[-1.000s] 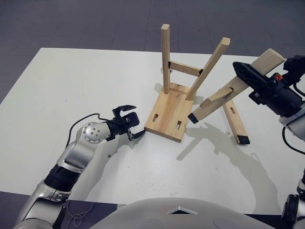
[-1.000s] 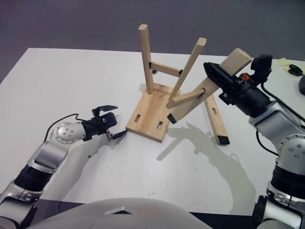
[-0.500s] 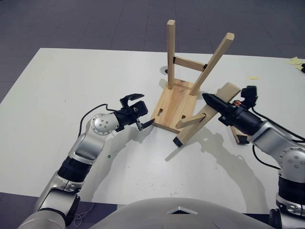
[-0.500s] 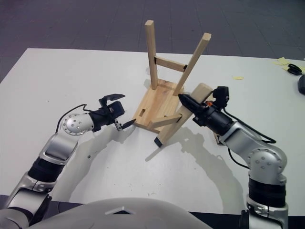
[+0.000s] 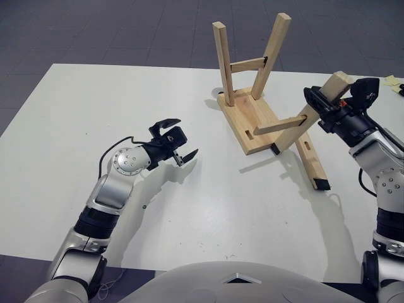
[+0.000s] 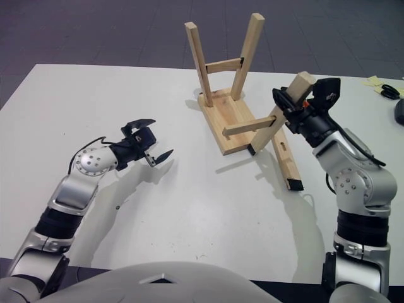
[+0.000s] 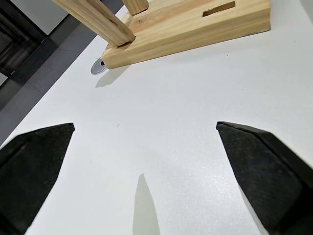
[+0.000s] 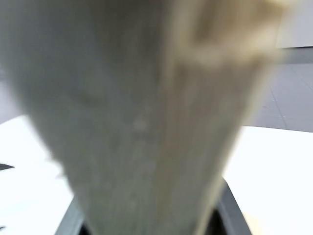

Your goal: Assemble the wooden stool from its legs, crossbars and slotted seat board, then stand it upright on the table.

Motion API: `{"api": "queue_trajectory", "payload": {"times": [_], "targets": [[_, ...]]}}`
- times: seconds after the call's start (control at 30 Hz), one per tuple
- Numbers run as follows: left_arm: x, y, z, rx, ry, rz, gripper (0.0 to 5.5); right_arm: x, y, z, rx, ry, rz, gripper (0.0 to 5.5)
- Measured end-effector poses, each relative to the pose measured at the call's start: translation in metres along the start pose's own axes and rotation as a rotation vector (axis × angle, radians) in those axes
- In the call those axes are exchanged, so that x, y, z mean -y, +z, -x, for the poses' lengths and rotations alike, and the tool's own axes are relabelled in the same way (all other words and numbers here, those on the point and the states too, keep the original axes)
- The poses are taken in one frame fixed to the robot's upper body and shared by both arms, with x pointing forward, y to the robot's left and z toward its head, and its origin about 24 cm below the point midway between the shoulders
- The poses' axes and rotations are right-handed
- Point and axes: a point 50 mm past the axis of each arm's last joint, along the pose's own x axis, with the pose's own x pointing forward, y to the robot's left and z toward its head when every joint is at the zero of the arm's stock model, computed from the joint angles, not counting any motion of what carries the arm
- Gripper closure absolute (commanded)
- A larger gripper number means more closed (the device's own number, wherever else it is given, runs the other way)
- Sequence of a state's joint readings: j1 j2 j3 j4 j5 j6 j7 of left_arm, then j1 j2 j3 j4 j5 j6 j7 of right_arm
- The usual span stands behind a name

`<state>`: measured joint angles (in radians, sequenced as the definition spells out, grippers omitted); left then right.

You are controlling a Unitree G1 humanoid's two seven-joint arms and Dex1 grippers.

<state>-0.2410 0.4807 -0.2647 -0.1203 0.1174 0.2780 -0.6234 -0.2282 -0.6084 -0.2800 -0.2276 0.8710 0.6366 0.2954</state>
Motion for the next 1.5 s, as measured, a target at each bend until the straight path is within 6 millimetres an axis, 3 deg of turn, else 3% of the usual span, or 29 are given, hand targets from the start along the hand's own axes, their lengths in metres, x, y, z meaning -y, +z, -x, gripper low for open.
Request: {"api": "queue_trajectory", "payload": {"times": [0.17,0.3,0.4,0.57,0.97,1.23,1.5], "targets": [[0.000,-0.001,0.000,-0.002,0.000,0.001,0.10,-0.002,0.018,-0.004,0.099,0.032,-0.114,4.48],[0.000,-0.002,-0.001,-0.005,-0.001,0.003,0.10,0.014,0.032,-0.014,0.142,-0.017,-0.110,4.48],[0.001,-0.002,-0.002,-0.002,-0.002,0.007,0.10,0.026,0.028,-0.022,0.123,-0.063,-0.072,4.48],[0.005,0.001,-0.006,0.017,-0.010,0.022,0.10,0.025,0.011,-0.032,0.079,-0.021,-0.017,4.48],[0.012,0.004,-0.008,0.030,-0.032,0.021,0.10,0.041,0.013,-0.047,0.103,-0.025,0.061,4.48],[0.013,0.004,-0.008,0.026,-0.035,0.014,0.10,0.029,0.004,-0.042,0.116,0.006,0.090,4.48],[0.014,0.003,-0.009,0.023,-0.039,0.015,0.10,0.013,-0.004,-0.054,0.105,-0.007,0.042,4.48]]}}
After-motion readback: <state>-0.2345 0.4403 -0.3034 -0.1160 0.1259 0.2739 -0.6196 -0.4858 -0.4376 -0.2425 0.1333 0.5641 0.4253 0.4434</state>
